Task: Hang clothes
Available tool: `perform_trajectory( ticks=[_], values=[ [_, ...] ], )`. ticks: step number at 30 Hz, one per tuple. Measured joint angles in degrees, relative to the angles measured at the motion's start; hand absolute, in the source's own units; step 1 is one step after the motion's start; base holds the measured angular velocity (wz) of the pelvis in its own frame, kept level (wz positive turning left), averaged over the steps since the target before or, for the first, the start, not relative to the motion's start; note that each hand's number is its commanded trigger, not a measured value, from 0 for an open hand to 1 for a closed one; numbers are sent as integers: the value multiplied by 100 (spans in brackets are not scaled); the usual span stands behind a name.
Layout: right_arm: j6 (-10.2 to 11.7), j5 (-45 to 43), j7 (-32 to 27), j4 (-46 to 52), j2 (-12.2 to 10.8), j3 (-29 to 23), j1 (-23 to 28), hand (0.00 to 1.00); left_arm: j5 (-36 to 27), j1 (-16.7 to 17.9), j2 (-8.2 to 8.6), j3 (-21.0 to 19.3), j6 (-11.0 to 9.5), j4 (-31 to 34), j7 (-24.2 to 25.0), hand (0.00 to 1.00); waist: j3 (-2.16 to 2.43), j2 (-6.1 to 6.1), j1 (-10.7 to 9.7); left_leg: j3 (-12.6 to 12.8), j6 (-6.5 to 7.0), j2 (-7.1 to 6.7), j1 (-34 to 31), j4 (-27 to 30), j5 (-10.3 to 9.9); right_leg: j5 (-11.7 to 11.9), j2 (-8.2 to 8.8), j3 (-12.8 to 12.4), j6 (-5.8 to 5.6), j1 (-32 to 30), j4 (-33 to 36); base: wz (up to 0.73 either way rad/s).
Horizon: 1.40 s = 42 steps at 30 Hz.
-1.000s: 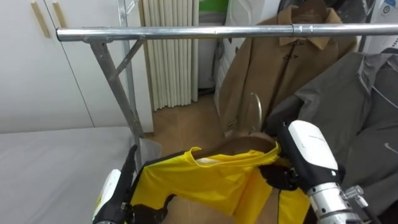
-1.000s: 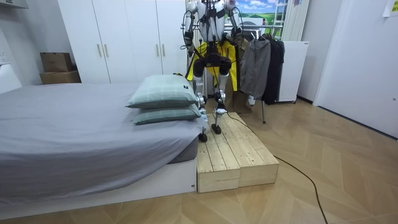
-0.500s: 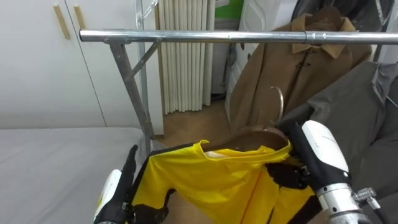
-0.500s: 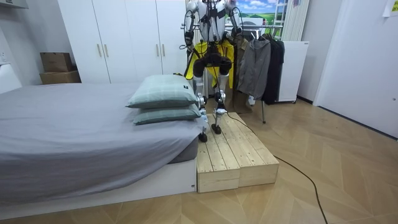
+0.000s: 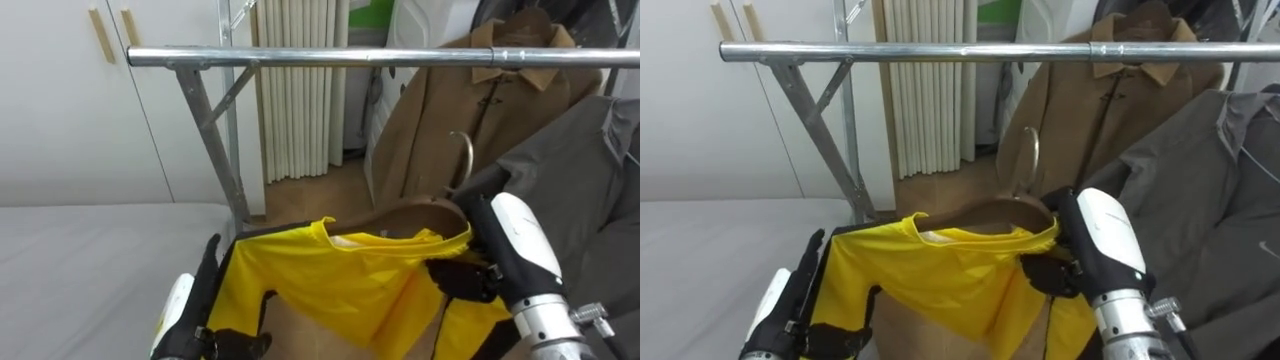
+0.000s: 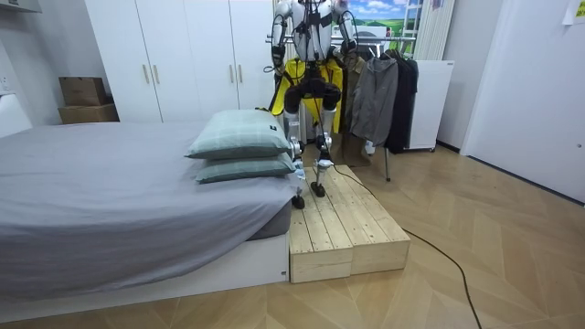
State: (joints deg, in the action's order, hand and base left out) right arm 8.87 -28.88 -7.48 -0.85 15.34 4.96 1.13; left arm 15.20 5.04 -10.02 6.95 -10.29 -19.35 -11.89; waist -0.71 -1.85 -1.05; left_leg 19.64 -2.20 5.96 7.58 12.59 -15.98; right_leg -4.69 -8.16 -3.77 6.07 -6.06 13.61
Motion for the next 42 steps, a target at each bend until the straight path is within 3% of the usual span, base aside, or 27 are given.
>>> perform_trajectory(
  ticks=[7,11,20,24,28,35,40,42],
  values=[
    [-20,545,503,1,199,-274,-367,100,76,60,-74,-137,-51,19,145,0,9,-114,53,-116,-8,-26,3,-75,7,-1,12,40,-1,-21,24,3],
    [-28,576,581,1,249,-384,-584,100,82,61,-76,-182,-57,19,144,0,20,-252,152,-176,-12,-21,20,-75,9,-1,24,133,-1,17,18,7],
    [-102,634,896,-119,374,-381,-1060,100,64,100,-106,-145,-57,15,142,0,-62,-457,448,-439,-15,-69,-1,-78,15,-9,120,322,-15,80,-1,14],
    [-185,611,994,-443,417,-379,-1402,100,80,114,-101,-163,-53,28,183,0,-54,-497,622,-506,-13,-71,-23,-78,18,-10,149,426,-18,87,-15,9],
    [-278,616,1022,-592,508,-369,-1641,100,73,122,-147,-182,-18,101,293,0,-31,-530,655,-587,-12,-70,-81,-75,28,-11,171,521,-19,97,-78,13],
    [-545,1066,1219,-1425,698,-359,-2213,100,135,344,-184,-150,145,245,472,0,-11,-615,789,-655,-14,-58,-81,-95,32,-11,173,590,-18,112,-99,4],
    [-631,1125,1452,-1973,708,-344,-2560,100,187,347,-233,-230,155,253,481,0,-30,-779,821,-758,-21,-63,-88,-100,48,-19,202,719,-7,141,-100,11],
    [-637,1124,1531,-2556,758,-344,-2930,100,423,348,-253,-263,155,266,504,0,-31,-873,825,-821,-20,-68,-96,-90,60,-25,235,862,2,169,-107,14]
  ],
)
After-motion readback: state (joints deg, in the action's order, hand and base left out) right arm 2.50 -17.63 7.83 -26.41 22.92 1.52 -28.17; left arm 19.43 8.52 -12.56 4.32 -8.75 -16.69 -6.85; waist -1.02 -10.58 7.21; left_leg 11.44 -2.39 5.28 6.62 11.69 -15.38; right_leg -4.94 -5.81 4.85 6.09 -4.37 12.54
